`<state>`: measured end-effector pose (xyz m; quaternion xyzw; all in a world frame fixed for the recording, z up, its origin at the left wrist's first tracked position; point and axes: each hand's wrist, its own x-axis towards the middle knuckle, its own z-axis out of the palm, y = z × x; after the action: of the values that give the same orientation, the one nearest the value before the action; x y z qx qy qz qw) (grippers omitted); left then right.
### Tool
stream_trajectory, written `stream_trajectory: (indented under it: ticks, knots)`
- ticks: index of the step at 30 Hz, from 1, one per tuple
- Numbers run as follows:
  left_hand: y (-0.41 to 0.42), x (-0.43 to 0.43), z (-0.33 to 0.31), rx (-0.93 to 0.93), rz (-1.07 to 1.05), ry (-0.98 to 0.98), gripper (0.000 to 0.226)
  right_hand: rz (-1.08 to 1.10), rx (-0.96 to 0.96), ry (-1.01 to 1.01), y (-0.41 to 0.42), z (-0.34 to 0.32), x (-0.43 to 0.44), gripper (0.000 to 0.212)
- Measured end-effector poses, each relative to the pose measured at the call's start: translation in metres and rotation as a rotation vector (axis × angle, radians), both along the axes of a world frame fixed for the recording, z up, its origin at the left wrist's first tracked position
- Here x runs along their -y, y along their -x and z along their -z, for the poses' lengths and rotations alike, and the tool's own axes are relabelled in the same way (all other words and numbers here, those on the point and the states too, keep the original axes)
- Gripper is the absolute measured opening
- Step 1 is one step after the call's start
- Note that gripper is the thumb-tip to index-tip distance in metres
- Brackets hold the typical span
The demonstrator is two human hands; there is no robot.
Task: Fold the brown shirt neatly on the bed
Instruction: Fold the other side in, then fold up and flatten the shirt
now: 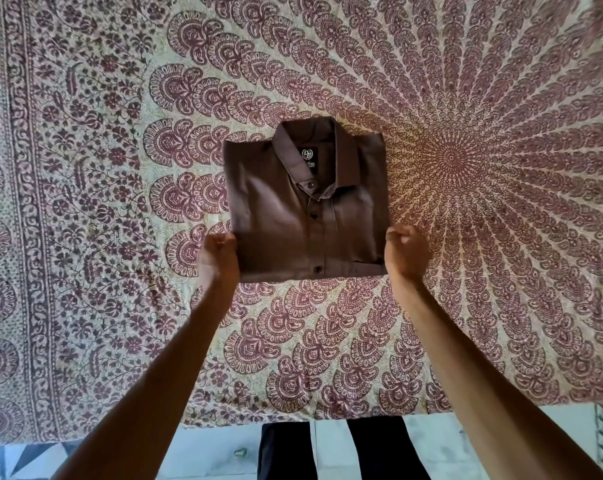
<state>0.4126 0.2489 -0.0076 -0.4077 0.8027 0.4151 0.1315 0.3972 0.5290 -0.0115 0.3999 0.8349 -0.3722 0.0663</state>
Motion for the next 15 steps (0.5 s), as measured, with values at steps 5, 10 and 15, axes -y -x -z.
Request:
stream_trajectory:
  ticks: [5,10,15]
  knots:
    - [0.063,-0.011,-0.016,-0.188,0.094,0.100,0.036,-0.098,-0.160,-0.022,0.063,-0.010,0.010,0.031]
    - [0.122,-0.012,-0.020,-0.254,0.100,0.112,0.034,-0.095,-0.262,-0.013,0.126,0.002,0.015,0.029]
    - [0.151,0.001,-0.007,-0.027,0.089,0.112,0.037,-0.207,-0.105,-0.106,0.151,0.020,0.009,0.031]
